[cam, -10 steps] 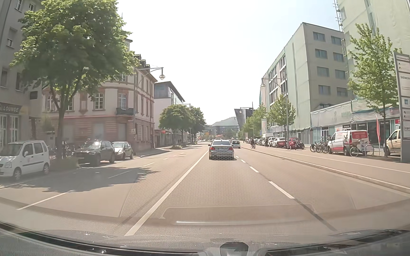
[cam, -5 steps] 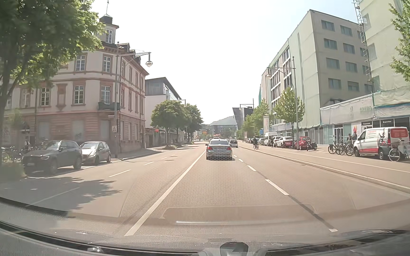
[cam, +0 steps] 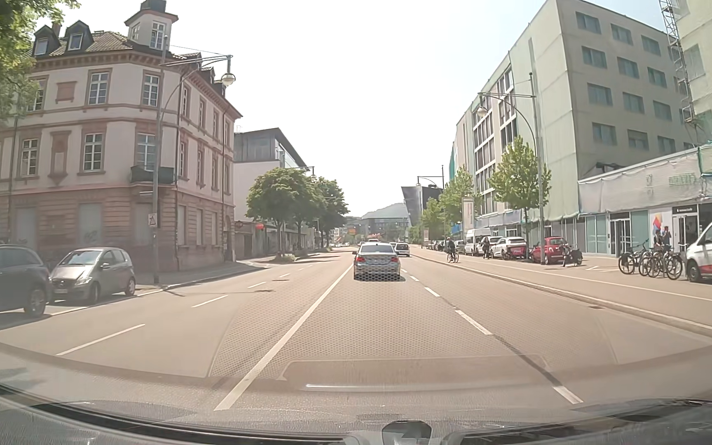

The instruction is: Follow the waypoints while adhering to traffic rules and regulations

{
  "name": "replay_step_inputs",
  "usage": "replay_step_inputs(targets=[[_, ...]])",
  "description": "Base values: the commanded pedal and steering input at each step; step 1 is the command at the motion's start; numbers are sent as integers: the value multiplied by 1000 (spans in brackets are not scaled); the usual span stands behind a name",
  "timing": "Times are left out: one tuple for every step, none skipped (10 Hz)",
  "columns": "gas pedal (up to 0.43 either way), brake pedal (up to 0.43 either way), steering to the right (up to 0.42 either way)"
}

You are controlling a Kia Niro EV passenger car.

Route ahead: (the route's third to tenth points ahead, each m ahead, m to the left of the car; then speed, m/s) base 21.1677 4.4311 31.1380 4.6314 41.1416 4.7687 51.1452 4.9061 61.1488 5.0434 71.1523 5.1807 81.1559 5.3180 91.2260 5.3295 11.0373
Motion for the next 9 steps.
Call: replay_step_inputs(targets=[[28, 0, 4], [28, 0, 4], [28, 0, 3], [28, 0, 3], [28, 0, 2], [39, 0, 2], [39, 0, 1], [39, 0, 1], [39, 0, 0]])
